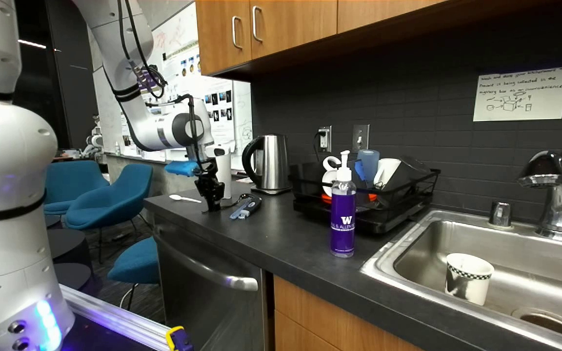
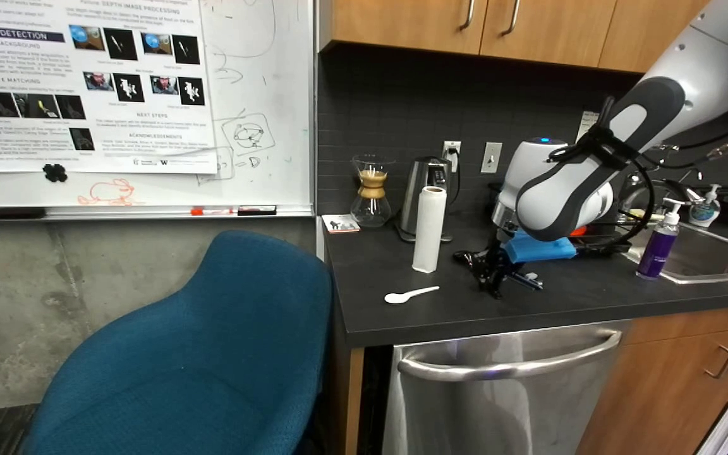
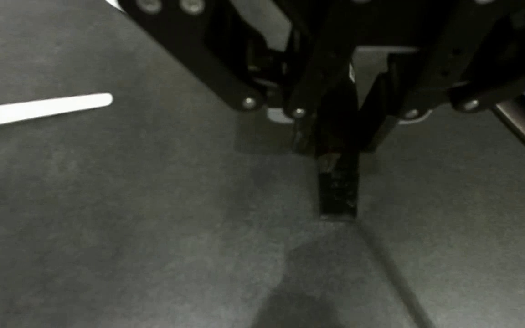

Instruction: Pick up the black spoon and put it on the dish rack

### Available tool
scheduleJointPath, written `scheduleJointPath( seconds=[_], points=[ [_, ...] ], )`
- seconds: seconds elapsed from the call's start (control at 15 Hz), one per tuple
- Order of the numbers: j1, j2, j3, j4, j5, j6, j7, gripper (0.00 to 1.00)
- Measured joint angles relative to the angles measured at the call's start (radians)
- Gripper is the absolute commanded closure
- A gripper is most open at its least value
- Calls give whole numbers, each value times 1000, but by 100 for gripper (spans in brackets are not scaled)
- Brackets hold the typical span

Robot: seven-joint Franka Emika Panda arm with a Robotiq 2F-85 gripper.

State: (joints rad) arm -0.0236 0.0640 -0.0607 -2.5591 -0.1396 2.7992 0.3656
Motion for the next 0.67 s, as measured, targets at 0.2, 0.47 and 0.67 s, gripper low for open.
scheduleJointPath(
  seconds=[0.2, 0.47, 0.67],
  points=[
    [5, 0, 0, 2, 0, -1, -2, 94],
    [5, -5, 2, -1, 15, -3, -6, 94],
    [5, -41, 9, -9, 101, -32, -44, 94]
  ],
)
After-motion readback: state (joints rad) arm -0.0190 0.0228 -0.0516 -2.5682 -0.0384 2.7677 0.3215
